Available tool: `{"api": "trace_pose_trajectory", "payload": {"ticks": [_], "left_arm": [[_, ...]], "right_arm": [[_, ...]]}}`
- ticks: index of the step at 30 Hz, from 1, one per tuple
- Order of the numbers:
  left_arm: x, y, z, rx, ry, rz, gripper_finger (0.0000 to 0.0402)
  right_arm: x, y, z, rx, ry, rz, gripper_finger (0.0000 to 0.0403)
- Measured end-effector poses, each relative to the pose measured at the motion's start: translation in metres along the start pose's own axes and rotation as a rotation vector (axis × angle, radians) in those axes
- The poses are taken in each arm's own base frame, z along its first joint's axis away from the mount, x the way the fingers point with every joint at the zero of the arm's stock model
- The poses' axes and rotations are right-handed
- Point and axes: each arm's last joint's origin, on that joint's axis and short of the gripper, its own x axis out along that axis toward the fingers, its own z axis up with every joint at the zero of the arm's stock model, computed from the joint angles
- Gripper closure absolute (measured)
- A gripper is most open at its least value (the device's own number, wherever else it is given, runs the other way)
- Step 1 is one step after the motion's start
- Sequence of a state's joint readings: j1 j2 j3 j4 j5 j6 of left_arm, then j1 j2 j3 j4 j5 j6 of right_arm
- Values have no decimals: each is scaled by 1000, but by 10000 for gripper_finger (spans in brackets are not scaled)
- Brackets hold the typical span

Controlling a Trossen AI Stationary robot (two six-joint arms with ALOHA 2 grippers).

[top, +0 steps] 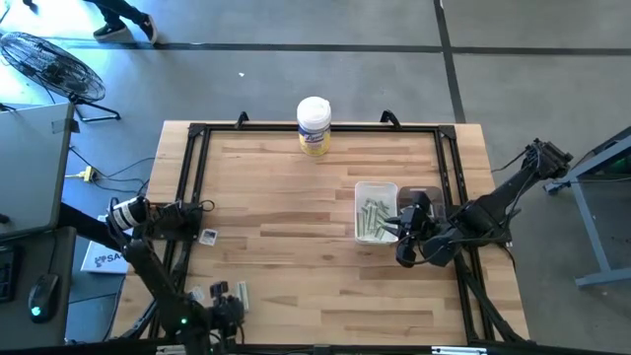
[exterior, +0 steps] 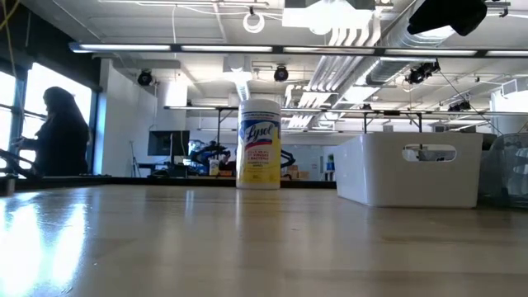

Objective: Pick & Place First Aid Supplies
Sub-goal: Put the green bandage pack into the white bin

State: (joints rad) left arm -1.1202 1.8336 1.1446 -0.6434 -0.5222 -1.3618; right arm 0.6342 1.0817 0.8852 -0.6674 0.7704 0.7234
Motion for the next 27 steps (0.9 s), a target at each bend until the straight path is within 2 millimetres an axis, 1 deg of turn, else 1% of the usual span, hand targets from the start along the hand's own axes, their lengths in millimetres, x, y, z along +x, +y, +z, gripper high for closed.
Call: {"api": "trace_pose_trajectory", "payload": {"ticks": [5,10,12,14,17,23,25,27], "left_arm": [[16,16,-13,-35,-4,13,237],[24,23,-17,-10,-50,1,237],[26,25,-19,14,-71,0,244],[27,27,-19,31,-78,4,257],[28,27,-19,48,-86,7,292],[29,28,-18,63,-110,15,387],[31,27,-14,42,-115,10,394],[34,26,-7,46,-120,4,386]], "right_arm": [[0,0,0,14,-3,2,331],[0,1,1,17,-7,3,331],[0,1,1,18,-9,2,331],[0,1,1,20,-11,3,331],[0,1,1,20,-11,3,331],[0,1,1,20,-11,4,331],[0,1,1,21,-12,4,331],[0,1,1,22,-13,5,331]]}}
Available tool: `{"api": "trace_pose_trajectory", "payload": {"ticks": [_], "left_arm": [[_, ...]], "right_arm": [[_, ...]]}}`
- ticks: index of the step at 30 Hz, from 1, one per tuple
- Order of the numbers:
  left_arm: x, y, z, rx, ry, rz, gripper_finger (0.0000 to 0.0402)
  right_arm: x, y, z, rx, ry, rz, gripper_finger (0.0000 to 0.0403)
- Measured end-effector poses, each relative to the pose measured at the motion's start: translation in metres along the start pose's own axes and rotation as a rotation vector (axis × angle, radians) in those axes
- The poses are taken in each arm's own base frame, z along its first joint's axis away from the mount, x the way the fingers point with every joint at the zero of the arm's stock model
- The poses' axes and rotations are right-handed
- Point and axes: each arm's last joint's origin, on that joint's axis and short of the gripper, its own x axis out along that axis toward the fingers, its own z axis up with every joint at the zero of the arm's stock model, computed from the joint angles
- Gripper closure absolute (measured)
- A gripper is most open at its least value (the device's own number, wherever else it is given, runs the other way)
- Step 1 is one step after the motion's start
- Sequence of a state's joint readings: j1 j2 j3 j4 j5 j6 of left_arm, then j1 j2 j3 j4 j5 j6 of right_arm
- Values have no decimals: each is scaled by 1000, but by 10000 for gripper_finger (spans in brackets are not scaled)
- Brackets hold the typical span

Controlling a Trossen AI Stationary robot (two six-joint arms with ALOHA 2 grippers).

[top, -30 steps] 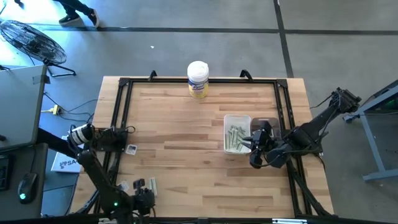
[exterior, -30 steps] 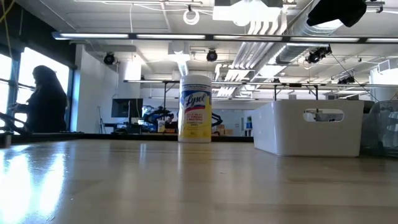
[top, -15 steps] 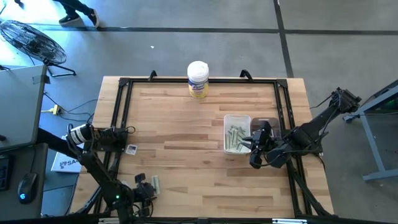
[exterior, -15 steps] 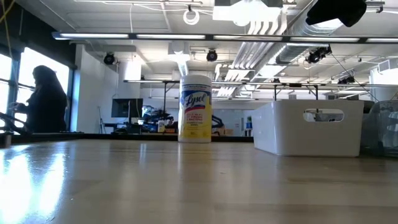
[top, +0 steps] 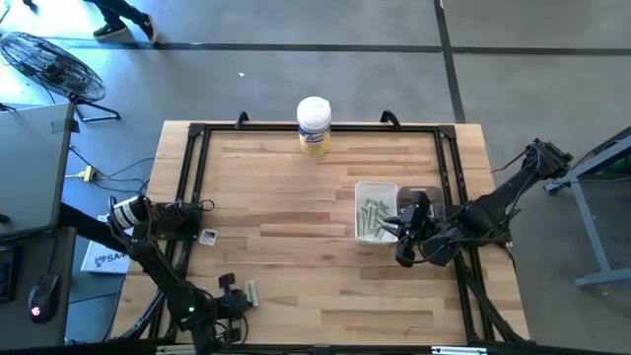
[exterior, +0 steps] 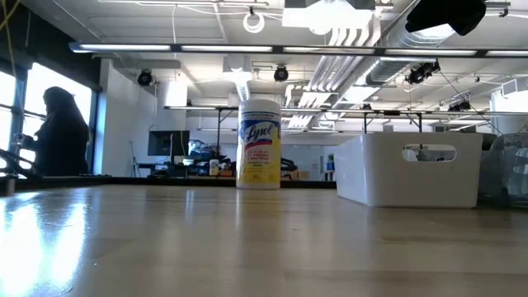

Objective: Pick & Place First Aid Supplies
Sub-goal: Put the green bandage pack into the white bin

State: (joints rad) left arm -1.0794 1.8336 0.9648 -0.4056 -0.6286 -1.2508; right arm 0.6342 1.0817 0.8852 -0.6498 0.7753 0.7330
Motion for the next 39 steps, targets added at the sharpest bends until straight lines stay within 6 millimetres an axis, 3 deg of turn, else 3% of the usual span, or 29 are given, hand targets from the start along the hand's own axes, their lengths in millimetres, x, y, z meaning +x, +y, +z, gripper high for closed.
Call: {"api": "trace_pose_trajectory", "payload": {"ticks": [5,11,17,24,34,39], "left_arm": [[15,-4,31,83,-23,-33,396],[39,0,96,176,-133,-66,397],[65,33,168,234,-234,-17,397],[74,66,231,343,-411,67,397],[65,94,297,337,-552,105,400],[89,110,317,342,-568,69,400]], "right_arm": [[0,0,0,3,-4,0,331],[0,0,0,2,3,8,331],[-6,8,-7,-25,93,128,331],[-18,15,-14,-51,77,162,331],[-19,16,-15,-68,56,148,331],[-18,15,-14,-77,37,131,331]]}}
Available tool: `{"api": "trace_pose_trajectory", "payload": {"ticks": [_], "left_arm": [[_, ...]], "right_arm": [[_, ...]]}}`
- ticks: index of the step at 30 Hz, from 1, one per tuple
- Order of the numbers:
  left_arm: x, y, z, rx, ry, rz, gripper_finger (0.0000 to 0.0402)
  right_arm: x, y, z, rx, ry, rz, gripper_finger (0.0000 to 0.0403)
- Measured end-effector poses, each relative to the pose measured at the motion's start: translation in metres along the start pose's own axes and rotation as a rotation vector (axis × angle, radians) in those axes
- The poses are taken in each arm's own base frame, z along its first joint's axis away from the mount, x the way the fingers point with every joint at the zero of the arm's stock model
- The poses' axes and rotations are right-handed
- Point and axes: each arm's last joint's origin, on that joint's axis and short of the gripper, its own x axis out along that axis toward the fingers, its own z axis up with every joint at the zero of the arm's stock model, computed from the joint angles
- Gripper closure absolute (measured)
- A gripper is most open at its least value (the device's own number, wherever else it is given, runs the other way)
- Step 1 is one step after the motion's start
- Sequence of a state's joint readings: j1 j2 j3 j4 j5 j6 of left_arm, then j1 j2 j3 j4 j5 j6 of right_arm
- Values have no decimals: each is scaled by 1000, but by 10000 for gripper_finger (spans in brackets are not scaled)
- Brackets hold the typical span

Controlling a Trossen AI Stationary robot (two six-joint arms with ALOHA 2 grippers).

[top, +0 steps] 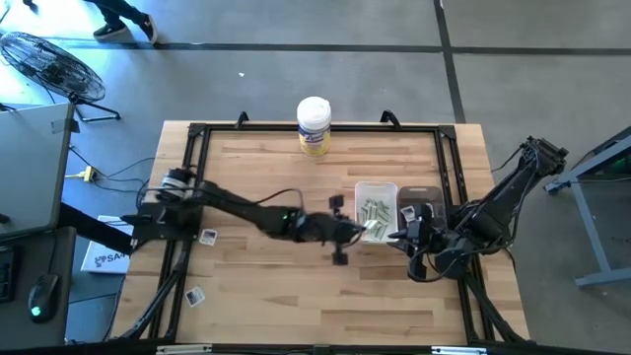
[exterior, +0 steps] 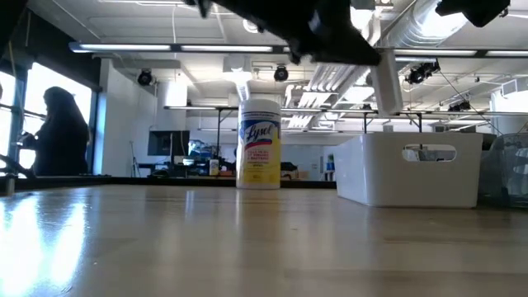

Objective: Pick & Place First Aid Supplies
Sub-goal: Put the green bandage pack into the white bin

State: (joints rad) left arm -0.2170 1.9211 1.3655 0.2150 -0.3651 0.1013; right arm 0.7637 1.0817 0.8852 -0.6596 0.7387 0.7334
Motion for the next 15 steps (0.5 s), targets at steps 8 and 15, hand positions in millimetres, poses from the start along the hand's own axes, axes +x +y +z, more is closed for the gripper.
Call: {"api": "trace_pose_trajectory", "payload": {"ticks": [8,15], "left_arm": [[61,31,-28,-18,69,78,401],[86,42,-58,-68,135,58,397]], "right_arm": [[0,1,1,8,-8,4,331],[0,1,1,-11,-8,6,331]]}}
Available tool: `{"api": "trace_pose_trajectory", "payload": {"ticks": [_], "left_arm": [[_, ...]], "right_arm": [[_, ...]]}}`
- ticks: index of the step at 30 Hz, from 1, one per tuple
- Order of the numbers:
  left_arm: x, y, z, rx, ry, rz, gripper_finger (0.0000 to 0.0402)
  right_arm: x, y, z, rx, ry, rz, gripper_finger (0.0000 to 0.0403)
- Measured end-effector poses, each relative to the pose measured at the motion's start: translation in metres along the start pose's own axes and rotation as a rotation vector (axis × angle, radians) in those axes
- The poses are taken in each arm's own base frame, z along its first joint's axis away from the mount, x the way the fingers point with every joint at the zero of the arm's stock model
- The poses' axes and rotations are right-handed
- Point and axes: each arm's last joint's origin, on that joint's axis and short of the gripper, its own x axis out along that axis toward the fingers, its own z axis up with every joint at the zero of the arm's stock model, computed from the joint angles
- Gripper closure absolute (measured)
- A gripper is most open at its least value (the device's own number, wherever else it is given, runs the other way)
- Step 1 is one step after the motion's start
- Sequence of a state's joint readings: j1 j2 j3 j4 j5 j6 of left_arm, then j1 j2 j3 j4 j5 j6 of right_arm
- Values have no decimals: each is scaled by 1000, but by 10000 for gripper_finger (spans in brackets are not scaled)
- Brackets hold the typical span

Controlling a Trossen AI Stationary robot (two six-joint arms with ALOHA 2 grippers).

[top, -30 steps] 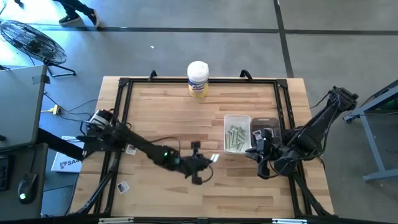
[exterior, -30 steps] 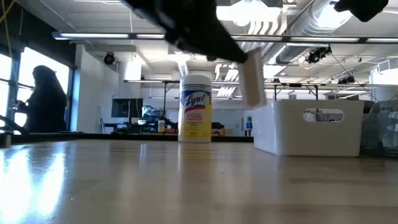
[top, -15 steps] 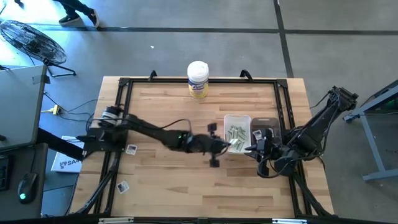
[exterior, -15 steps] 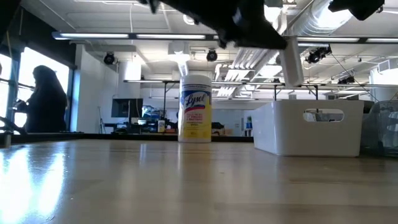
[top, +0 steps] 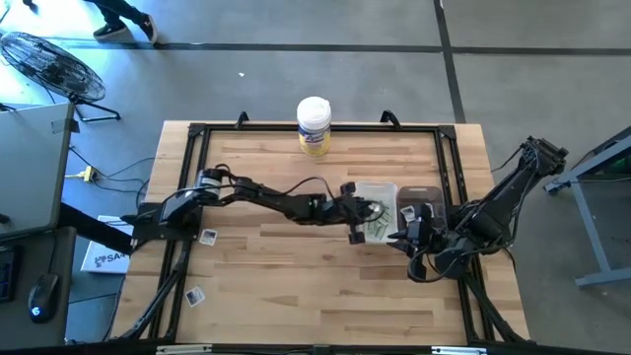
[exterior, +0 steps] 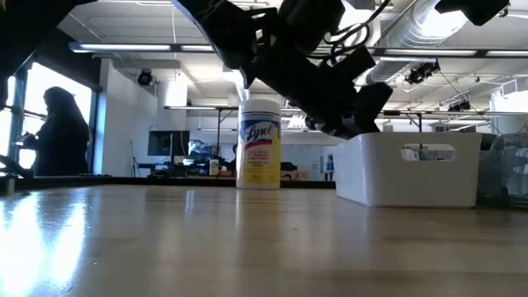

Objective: Pick & Place First Aid Supplies
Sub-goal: Put the green bandage pack into the white bin, then put the blue alcohol pad into the black bin

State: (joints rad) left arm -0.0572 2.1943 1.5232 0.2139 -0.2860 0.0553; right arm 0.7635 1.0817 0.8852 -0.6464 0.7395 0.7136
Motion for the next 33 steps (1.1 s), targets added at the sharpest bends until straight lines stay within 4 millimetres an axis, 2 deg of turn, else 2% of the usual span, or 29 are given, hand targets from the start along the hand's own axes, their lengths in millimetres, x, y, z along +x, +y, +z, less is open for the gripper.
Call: {"api": "trace_pose_trajectory", "payload": {"ticks": [4,10,14,17,21,25,30,33], "left_arm": [[2,-2,-3,-40,18,-13,375],[-1,-5,0,-83,-1,-50,311],[-11,-7,15,-92,-55,-158,283],[-24,-4,33,-99,-98,-186,278],[-55,-2,59,-95,-113,-203,278],[-101,-12,78,-52,-30,-251,278],[-150,-36,76,0,152,-202,278],[-173,-58,59,-1,278,-173,278]], "right_arm": [[0,0,0,-6,0,1,331],[0,0,0,-7,-9,-10,331],[0,0,0,-7,-9,-10,331],[0,0,0,-14,-9,-11,331],[1,-1,1,-12,-9,-13,331],[1,-1,1,-6,-7,-10,331],[1,0,1,1,-12,-6,331],[1,0,2,9,-19,-1,331]]}}
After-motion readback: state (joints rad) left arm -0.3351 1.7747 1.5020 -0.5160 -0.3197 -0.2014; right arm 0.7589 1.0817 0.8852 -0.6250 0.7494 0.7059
